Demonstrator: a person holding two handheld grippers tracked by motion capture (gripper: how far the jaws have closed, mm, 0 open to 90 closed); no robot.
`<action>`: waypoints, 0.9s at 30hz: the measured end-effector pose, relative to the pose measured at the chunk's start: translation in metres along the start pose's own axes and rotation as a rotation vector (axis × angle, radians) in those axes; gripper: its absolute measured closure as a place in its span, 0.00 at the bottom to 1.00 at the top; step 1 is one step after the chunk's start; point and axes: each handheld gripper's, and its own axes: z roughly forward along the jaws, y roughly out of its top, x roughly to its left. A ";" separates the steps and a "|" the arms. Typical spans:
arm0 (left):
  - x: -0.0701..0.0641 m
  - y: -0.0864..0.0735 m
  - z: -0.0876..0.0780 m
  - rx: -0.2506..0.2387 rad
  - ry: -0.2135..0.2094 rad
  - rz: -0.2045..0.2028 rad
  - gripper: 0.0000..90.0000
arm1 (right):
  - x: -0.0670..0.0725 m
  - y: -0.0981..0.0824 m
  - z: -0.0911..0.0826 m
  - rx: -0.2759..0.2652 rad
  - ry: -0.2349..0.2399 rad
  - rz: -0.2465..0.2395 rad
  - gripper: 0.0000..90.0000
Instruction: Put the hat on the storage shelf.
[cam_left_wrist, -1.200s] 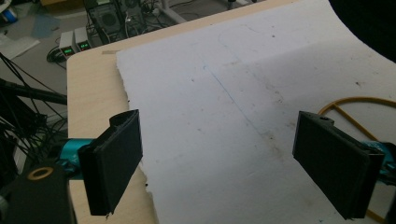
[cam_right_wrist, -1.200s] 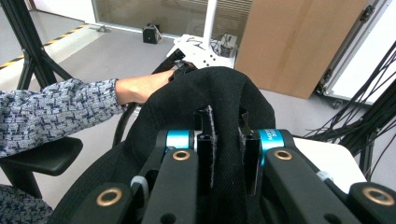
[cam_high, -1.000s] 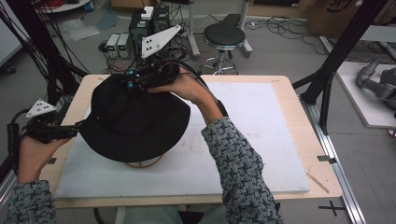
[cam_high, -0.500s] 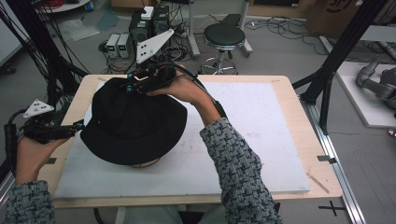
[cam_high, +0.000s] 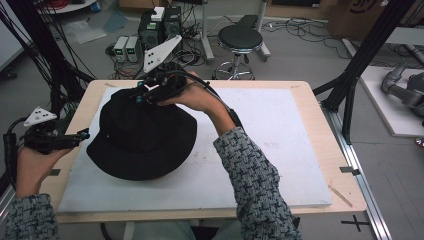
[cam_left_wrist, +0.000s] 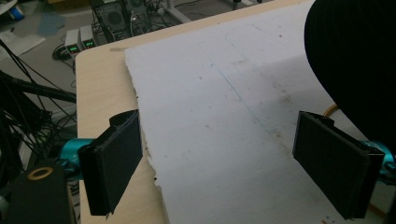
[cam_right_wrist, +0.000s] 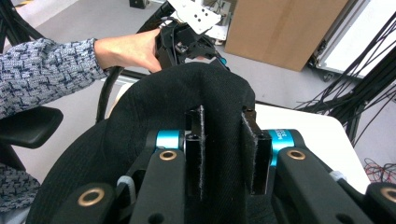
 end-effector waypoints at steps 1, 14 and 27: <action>0.000 0.000 0.000 -0.001 -0.001 -0.001 0.18 | 0.000 0.000 0.000 0.002 0.000 -0.001 0.83; 0.001 0.000 -0.001 -0.003 -0.001 -0.001 0.18 | 0.000 -0.004 -0.002 0.014 0.000 0.007 0.77; 0.001 0.000 -0.001 -0.003 -0.003 0.000 0.18 | 0.000 -0.005 -0.007 0.005 -0.023 0.015 0.67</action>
